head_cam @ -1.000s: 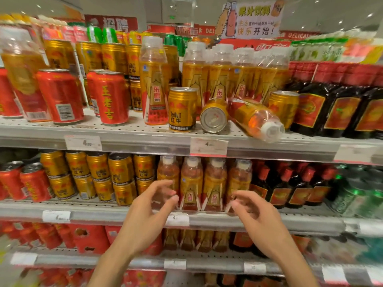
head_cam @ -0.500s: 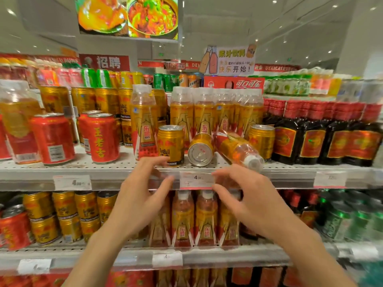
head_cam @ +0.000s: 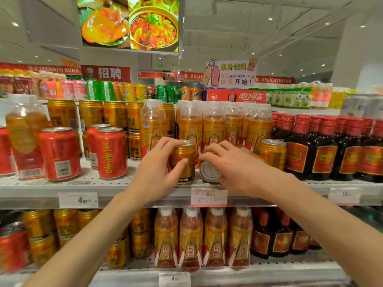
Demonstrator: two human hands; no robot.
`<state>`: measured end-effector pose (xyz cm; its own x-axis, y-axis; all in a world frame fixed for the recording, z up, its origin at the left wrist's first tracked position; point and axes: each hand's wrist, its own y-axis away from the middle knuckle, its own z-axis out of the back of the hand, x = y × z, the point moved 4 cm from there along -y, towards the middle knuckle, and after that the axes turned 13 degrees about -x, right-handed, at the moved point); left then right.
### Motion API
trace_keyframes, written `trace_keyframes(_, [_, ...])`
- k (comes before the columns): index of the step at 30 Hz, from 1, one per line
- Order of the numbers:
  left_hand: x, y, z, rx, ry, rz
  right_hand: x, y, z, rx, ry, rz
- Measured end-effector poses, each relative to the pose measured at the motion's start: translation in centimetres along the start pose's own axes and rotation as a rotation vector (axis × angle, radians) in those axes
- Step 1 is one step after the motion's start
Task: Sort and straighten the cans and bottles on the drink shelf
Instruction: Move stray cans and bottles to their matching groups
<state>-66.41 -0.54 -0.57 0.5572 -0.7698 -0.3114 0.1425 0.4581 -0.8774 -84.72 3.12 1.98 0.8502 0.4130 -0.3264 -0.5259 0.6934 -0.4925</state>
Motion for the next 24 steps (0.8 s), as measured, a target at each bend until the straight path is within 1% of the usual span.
trace_keyframes(5, [0.1,0.0,-0.2,-0.013,0.029,0.016,-0.7,0.0,-0.2,-0.037,0.006,0.054])
trace_keyframes(7, [0.2,0.1,-0.2,-0.011,0.037,0.023,-1.2,0.1,0.2,-0.069,-0.030,0.041])
trace_keyframes(10, [0.3,0.1,-0.2,-0.016,0.036,0.014,-2.4,-0.2,1.7,-0.138,-0.195,-0.082])
trace_keyframes(13, [0.2,0.0,-0.3,-0.016,0.028,0.008,-3.5,-1.0,2.5,-0.124,-0.403,-0.271])
trace_keyframes(16, [0.0,0.0,-0.2,-0.020,0.022,0.015,-4.2,-1.9,1.7,-0.085,-0.425,-0.345])
trace_keyframes(19, [0.0,0.0,-0.2,-0.026,0.023,0.018,-4.5,-2.7,0.7,-0.119,-0.465,-0.389])
trace_keyframes(24, [-0.1,0.0,-0.3,-0.015,-0.003,0.020,-4.1,-3.2,-0.1,-0.150,-0.420,-0.401])
